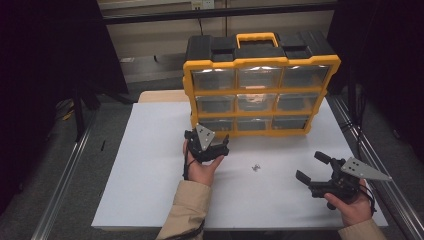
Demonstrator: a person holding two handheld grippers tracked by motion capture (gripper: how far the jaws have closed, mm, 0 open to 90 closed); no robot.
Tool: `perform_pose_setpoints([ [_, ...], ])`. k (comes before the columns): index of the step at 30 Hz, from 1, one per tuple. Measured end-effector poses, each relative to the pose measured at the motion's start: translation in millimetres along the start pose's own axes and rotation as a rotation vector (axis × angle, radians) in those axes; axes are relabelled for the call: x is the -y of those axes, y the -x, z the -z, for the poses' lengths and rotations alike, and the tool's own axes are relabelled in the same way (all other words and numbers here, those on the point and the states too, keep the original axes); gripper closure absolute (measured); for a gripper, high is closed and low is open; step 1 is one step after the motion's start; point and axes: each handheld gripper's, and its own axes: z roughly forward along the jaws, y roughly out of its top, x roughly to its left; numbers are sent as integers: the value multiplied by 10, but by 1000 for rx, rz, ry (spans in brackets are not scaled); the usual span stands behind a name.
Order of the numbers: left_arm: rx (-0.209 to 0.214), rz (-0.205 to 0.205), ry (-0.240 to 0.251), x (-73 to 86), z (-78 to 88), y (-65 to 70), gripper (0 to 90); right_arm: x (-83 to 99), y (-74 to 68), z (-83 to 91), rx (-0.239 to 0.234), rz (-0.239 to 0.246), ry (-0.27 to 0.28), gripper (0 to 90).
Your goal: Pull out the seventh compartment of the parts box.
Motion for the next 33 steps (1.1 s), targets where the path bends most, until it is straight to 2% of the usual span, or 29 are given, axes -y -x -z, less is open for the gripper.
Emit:
perform_pose_setpoints([
  [1, 0, 0, 0, 0, 0, 0, 70, 0, 0, 0, 0, 0, 0, 7],
  [4, -20, -47, -10, -6, -16, 6, 78, 0, 1, 3, -2, -5, -2, 7],
  [9, -43, -52, -14, 2, -43, 17, 80, 1, 8, 0, -1, -6, 2, 7],
  [15, -54, -18, -15, 6, -79, 69, 81, 4, -1, -4, -2, -13, 1, 7],
  [19, -66, 29, 5, -3, -123, 94, 81, 4, -2, 0, -7, -17, 4, 7],
  [22, -83, 43, 8, -22, -144, 97, 80, 6, 7, 12, -10, -23, 5, 7],
  [23, -84, 63, 15, -36, -154, 104, 80, 6, 9, 12, -10, -24, 5, 7],
  [33, -115, 94, 30, -34, -201, 150, 80, 9, 10, 11, -11, -34, 9, 7],
])
